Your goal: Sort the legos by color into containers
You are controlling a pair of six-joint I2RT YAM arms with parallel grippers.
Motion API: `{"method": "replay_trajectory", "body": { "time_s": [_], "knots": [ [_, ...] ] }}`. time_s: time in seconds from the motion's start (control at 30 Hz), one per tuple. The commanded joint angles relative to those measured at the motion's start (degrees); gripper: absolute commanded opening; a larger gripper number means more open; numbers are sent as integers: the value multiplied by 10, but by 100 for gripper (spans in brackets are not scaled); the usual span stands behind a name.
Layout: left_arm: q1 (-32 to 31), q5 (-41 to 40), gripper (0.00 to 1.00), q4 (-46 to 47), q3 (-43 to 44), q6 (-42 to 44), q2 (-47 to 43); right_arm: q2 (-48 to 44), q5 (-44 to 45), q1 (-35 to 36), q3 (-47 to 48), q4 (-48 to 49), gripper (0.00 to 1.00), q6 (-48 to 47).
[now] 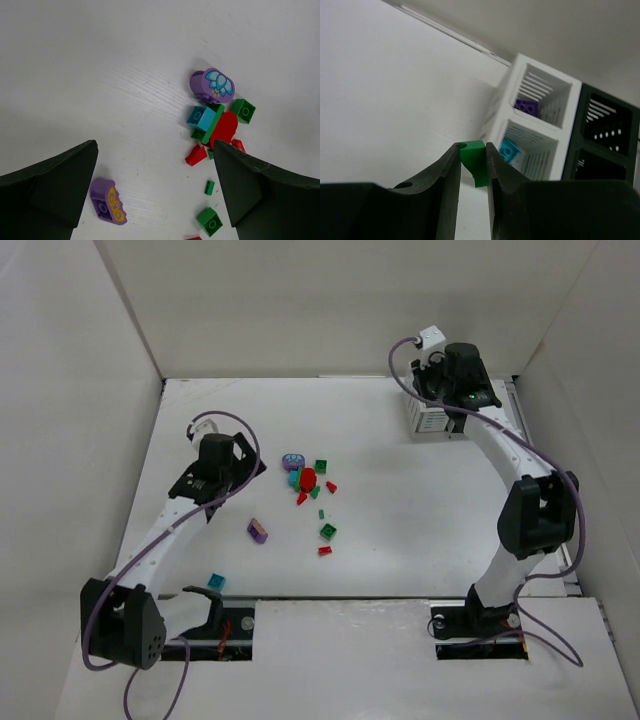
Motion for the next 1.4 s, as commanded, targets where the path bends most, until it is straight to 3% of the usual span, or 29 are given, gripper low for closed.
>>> {"method": "replay_trajectory", "body": {
  "time_s": [0.0,0.33,0.57,0.7,0.87,0.97,1.1,1.17,1.2,1.37],
  "knots": [
    [2,16,100,43,57,41,51,12,-13,-49,42,-30,15,23],
    [7,22,100,43,178,69,210,71,36,-118,111,-92,15,26],
    [55,116,100,53,242,132,287,111,113,-145,146,-137,15,60],
    [65,172,100,47,243,138,299,139,125,-158,169,-142,17,65],
    [65,148,100,52,200,107,266,157,148,-179,181,-141,18,65],
    [65,119,100,9,201,79,266,171,155,-179,204,-148,20,65],
    [65,112,100,3,168,56,242,178,169,-179,216,-140,38,71],
    [65,106,100,-3,153,45,214,185,169,-179,223,-140,41,76],
    [60,97,100,-3,142,45,204,191,169,-179,223,-140,49,71],
    [24,34,100,-61,129,-8,142,191,156,-179,242,-140,60,64]
  ]
}}
